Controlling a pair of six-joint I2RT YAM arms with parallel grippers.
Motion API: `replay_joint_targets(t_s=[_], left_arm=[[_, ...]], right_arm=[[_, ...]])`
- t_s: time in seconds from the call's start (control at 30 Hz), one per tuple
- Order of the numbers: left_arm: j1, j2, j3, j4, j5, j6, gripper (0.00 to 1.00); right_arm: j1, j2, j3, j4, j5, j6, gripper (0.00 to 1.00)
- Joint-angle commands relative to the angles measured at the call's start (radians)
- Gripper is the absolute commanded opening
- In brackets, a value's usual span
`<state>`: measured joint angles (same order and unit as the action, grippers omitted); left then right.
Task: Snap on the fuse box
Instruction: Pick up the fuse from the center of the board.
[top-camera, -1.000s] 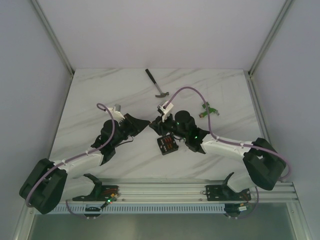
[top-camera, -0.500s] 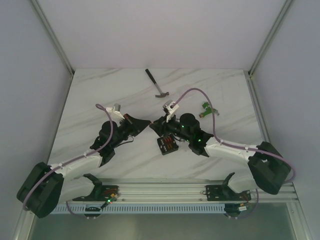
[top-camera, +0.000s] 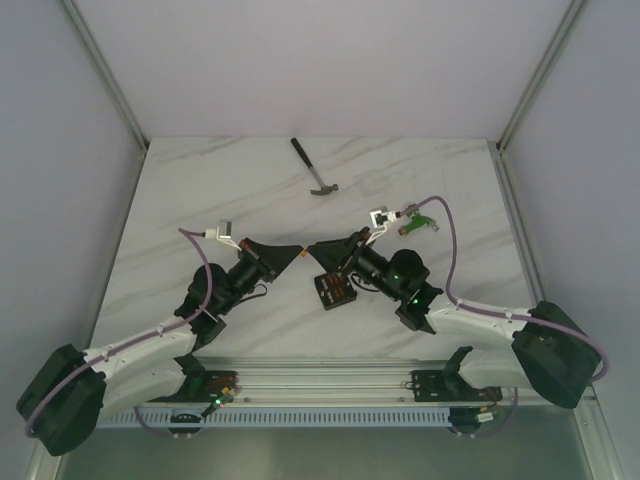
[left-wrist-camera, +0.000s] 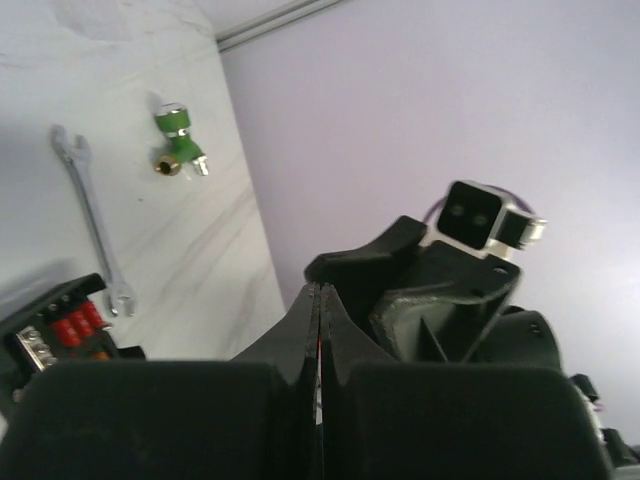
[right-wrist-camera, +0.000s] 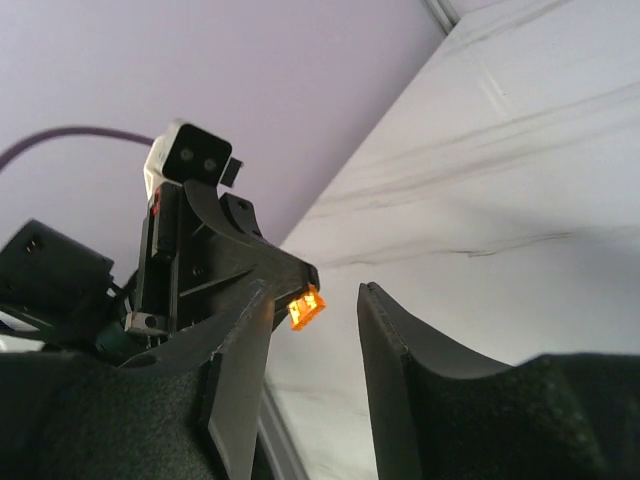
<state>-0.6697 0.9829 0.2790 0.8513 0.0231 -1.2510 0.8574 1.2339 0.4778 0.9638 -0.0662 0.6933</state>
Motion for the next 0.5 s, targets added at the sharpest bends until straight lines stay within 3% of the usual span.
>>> replay_joint_targets(t_s=[0.0,0.2,0.47], left_arm=[[-0.053,-0.059,-0.034,0.100,-0.130,-0.067,0.00],[-0.105,-0.104,-0.056,0.104,-0.228,-0.092,0.00],[-0.124,-0.067,-0.044,0.155,-0.230,-0.114,0.00]], right_arm=[[0.006,-0.009,-0.042,0.164,0.040,0.140,0.44],[0.010,0.002,-0.052,0.236,-0.009,0.160,0.39],[0.025,0.033,-0.040,0.272,-0.036,0.170,0.35]])
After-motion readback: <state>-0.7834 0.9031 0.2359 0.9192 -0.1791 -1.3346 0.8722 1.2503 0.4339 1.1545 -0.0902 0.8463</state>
